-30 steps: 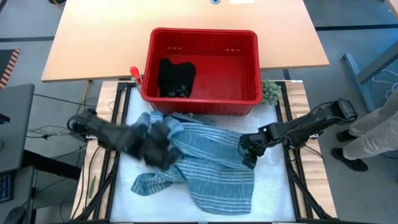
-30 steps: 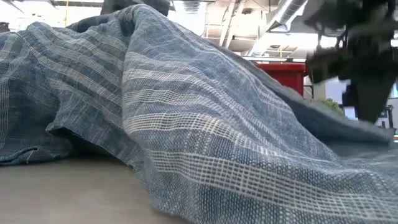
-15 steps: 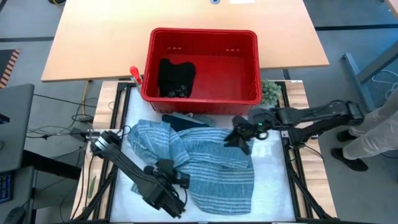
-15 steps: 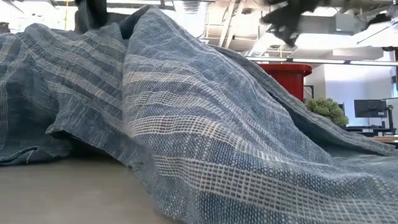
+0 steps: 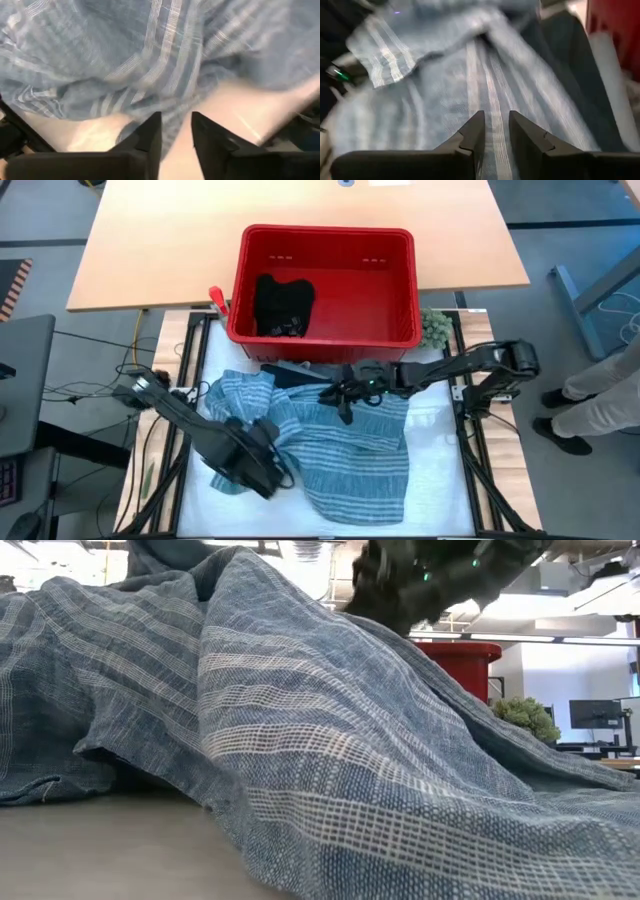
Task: Fold Laundry from Bin
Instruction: Fold the blue and white patterned shirt
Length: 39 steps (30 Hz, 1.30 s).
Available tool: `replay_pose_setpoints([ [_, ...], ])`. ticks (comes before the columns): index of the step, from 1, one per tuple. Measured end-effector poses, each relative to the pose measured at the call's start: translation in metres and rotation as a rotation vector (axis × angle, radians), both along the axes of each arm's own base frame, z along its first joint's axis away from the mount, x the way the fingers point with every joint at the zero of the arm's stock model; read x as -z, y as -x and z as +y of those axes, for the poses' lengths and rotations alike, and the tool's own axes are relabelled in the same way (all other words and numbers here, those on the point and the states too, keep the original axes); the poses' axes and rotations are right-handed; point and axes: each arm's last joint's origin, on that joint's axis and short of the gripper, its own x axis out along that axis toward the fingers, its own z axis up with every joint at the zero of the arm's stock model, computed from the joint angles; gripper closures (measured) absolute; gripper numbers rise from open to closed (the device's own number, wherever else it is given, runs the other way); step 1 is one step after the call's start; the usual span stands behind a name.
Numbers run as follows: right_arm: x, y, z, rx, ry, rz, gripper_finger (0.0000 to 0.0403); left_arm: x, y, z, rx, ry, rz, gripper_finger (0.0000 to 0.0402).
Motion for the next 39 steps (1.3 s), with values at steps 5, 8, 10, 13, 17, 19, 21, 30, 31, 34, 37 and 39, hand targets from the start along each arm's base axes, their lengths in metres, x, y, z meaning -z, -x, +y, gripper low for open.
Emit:
replay_pose_setpoints([
  [5,0.015,-0.005,0.0,0.038,0.018,0.054,0.0305,-0.057,0.043,0.033,-0.032,-0.015,-0.245,0.0263],
  [8,0.019,-0.005,0.0,0.044,0.011,0.074,0.0311,-0.09,0.072,0.062,-0.164,-0.17,-0.508,0.0252],
  [10,0.019,-0.005,0.0,0.048,0.004,0.074,0.0311,-0.095,0.081,0.08,-0.214,-0.231,-0.56,0.0251],
  [13,0.017,-0.004,0.0,0.055,0.003,0.073,0.0312,-0.081,0.075,0.105,-0.243,-0.258,-0.483,0.025],
  [17,0.016,-0.004,-0.001,0.086,-0.025,0.071,0.0312,-0.057,0.049,0.135,-0.147,-0.25,-0.39,0.025],
  [19,0.016,-0.004,-0.001,0.094,-0.041,0.073,0.0312,-0.051,0.04,0.15,-0.083,-0.217,-0.375,0.025],
  [21,0.017,-0.005,-0.001,0.096,-0.044,0.075,0.0312,-0.043,0.028,0.165,0.009,-0.178,-0.354,0.025],
  [30,0.017,-0.005,-0.001,0.11,-0.075,0.078,0.0312,-0.001,-0.006,0.223,0.376,0.024,-0.217,0.025],
  [31,0.017,-0.005,-0.001,0.11,-0.075,0.078,0.0312,0.003,-0.009,0.228,0.387,0.04,-0.205,0.025],
  [34,0.018,-0.005,-0.001,0.11,-0.075,0.079,0.0312,0.015,-0.014,0.242,0.399,0.075,-0.155,0.025],
  [37,0.018,-0.005,-0.001,0.11,-0.075,0.079,0.0312,0.029,-0.018,0.252,0.419,0.109,-0.082,0.025],
  [39,0.018,-0.005,-0.001,0.11,-0.074,0.079,0.0312,0.038,-0.02,0.255,0.44,0.116,-0.028,0.025],
])
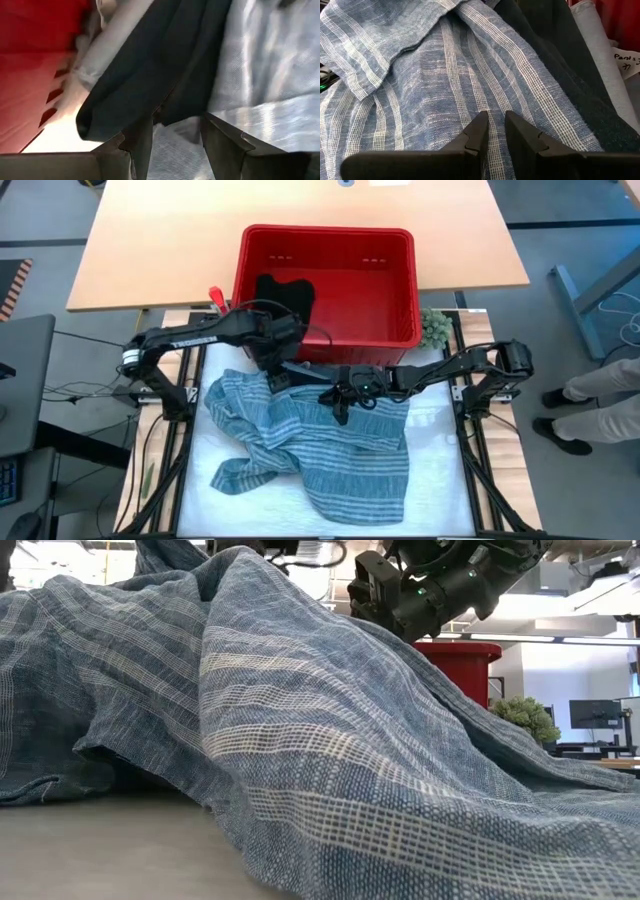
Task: Fold Laundry from Bin
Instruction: Fold the blue and white patterned shirt
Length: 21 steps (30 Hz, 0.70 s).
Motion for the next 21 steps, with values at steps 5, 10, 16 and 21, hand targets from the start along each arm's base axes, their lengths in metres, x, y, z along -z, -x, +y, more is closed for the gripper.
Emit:
replay_pose_setpoints([
  [5,0.0,0.0,0.0,-0.002,0.005,0.0,0.0312,0.015,-0.001,0.005,0.032,-0.003,0.118,0.025],
  [10,0.0,0.0,0.0,-0.005,0.009,0.0,0.0312,0.016,0.005,0.004,0.049,0.032,0.178,0.0251],
  [16,0.0,0.0,0.0,-0.015,0.028,0.001,0.0312,0.016,0.012,0.003,0.037,0.096,0.233,0.0327],
  [21,0.001,0.0,0.0,-0.016,0.03,0.004,0.0312,-0.001,0.021,0.001,0.021,0.028,0.228,0.0395],
])
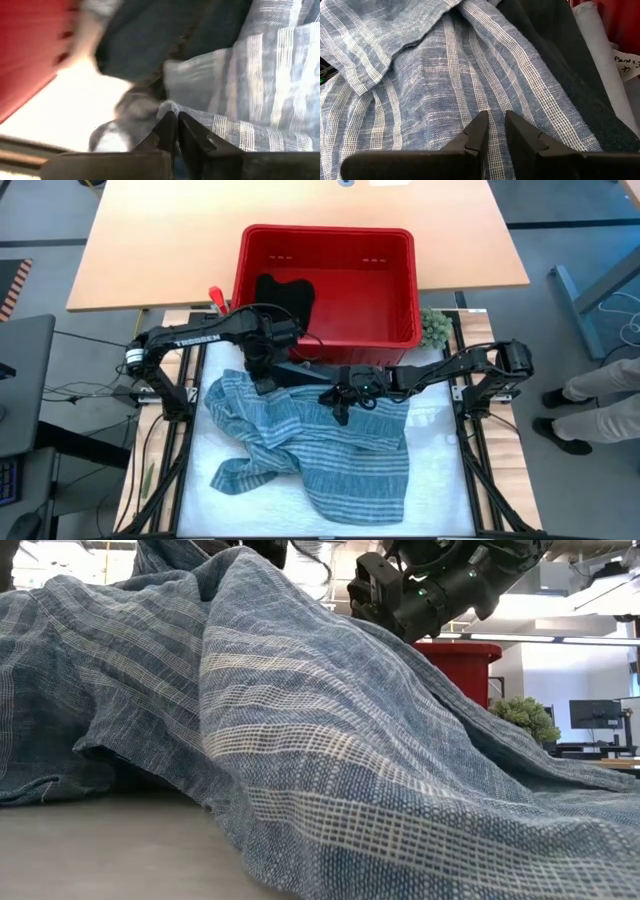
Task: Fold Laundry from Bin
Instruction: Fold the blue and white patterned shirt
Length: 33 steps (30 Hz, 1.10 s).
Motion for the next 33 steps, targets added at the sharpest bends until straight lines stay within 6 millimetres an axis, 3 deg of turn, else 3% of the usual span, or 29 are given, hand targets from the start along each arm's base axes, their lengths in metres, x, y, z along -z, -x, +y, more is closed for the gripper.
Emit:
replay_pose_setpoints([
  [5,0.003,0.002,0.0,0.0,0.0,0.035,0.0312,-0.04,0.028,-0.006,-0.071,-0.079,-0.083,0.0401],
  [10,0.005,0.003,-0.001,0.02,0.013,0.064,0.0312,-0.075,0.074,-0.025,-0.209,-0.146,-0.199,0.0401],
  [14,0.005,0.004,-0.002,0.042,0.027,0.071,0.0312,-0.09,0.112,-0.043,-0.328,-0.168,-0.3,0.0401],
  [18,-0.003,0.008,-0.004,0.107,0.061,0.064,0.0312,-0.086,0.147,-0.056,-0.439,-0.189,-0.352,0.0401],
  [24,-0.017,0.025,-0.017,0.254,0.134,0.115,0.0312,-0.065,0.188,-0.068,-0.543,-0.171,-0.38,0.0401],
  [30,-0.017,0.046,-0.035,0.358,0.126,0.269,0.0312,-0.055,0.211,-0.073,-0.587,-0.155,-0.449,0.0401],
  [33,-0.022,0.051,-0.04,0.385,0.106,0.268,0.0312,-0.056,0.216,-0.074,-0.593,-0.139,-0.484,0.0401],
])
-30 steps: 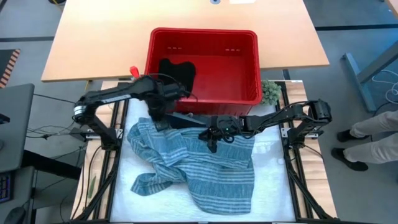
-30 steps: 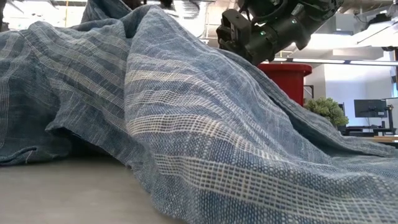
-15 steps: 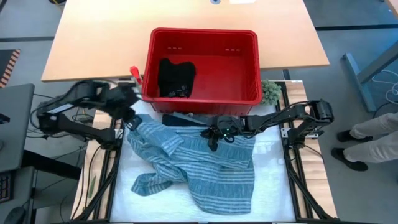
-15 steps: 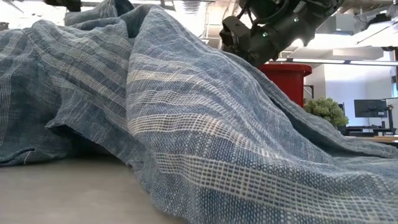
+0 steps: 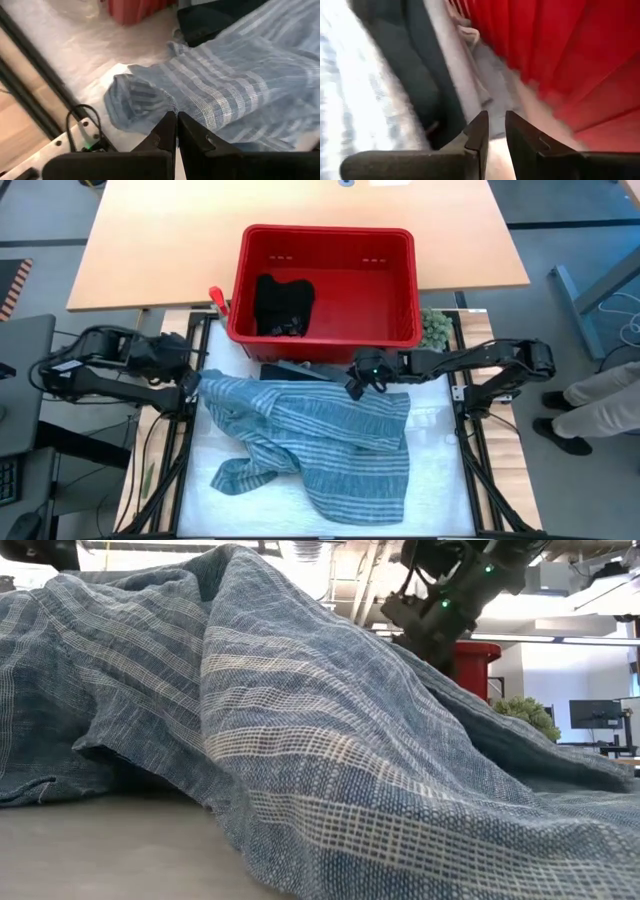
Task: Fold Laundry from Bin
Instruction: Fold the blue and white patterned shirt
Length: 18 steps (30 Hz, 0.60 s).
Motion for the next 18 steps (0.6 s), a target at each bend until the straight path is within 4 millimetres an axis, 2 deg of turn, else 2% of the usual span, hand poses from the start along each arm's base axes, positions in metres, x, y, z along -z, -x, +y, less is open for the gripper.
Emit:
replay_pose_setpoints([
  [4,-0.018,0.005,-0.001,0.004,0.002,-0.103,0.0312,-0.002,-0.003,-0.004,0.071,0.095,-0.041,0.0401],
  [8,-0.038,0.007,-0.001,0.003,0.025,-0.229,0.0312,0.0,-0.01,-0.007,0.11,0.149,-0.003,0.0401],
  [13,-0.04,0.008,0.003,0.004,0.005,-0.25,0.0312,0.007,-0.024,-0.011,0.173,0.283,0.122,0.0399],
  [18,-0.04,0.007,0.013,-0.028,-0.005,-0.252,0.0312,0.024,-0.044,-0.011,0.149,0.267,0.242,0.0382],
])
